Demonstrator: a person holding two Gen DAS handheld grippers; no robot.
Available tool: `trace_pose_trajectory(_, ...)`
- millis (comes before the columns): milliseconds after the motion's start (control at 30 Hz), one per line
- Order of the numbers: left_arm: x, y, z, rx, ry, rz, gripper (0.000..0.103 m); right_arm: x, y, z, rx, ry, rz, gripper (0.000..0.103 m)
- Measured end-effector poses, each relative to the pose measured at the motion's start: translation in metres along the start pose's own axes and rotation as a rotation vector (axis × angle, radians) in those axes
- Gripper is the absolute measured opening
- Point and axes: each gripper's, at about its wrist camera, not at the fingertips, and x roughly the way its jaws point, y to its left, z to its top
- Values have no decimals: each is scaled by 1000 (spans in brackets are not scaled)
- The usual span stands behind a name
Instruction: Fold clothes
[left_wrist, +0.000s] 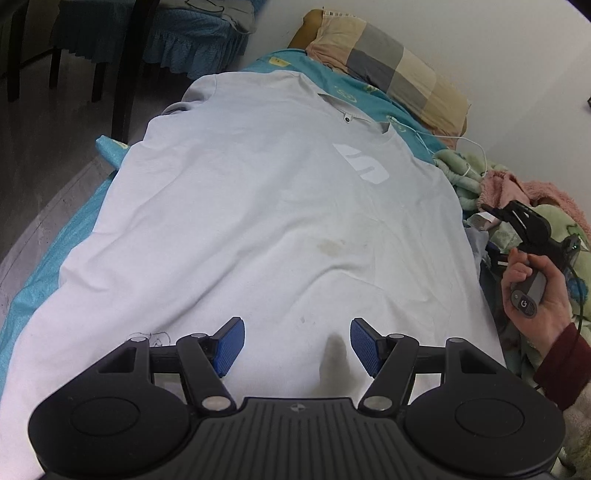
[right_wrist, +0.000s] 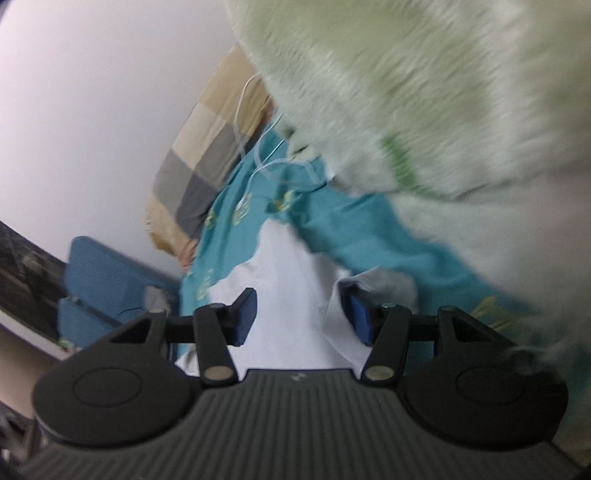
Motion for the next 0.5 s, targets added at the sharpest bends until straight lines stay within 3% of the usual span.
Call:
trace_pose_trajectory(67,-1,-1,1,0,0,1,66,9,3,-3,-4,43,-37,54)
trace_pose_trajectory(200,-1,-1,1,-5,1,2,66,21,2,-11,15,31,-156,57)
trace_pose_trajectory(500,1,0,3,-37,-9,-12,66,52,1,-9,31,-236,-123,56)
